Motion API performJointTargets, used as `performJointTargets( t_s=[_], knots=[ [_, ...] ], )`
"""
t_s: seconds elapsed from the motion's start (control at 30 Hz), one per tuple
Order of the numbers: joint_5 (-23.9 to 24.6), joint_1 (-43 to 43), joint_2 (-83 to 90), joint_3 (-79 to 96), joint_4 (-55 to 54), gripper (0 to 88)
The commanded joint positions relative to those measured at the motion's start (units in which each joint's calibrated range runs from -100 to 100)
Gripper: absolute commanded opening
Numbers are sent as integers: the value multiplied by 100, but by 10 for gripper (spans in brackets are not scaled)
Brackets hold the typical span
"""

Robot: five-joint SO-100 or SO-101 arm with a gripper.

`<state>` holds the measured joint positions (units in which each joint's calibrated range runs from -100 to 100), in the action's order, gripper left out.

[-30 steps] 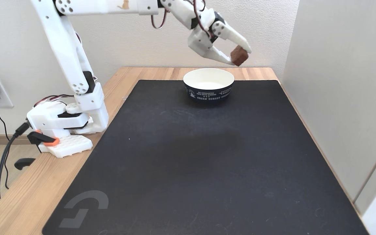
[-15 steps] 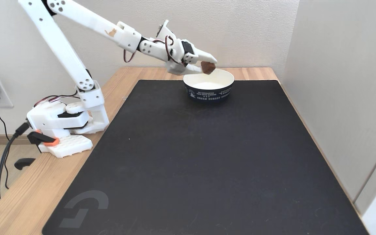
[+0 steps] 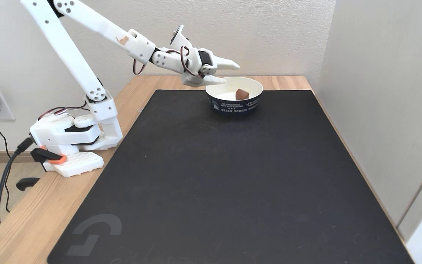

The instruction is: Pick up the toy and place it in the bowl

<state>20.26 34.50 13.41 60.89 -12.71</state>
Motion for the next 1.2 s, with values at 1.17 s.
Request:
performJointTargets(
  t_s=[1.17],
  knots=[
    [-2047,-3981,8609,3839,6707,24]
  ],
)
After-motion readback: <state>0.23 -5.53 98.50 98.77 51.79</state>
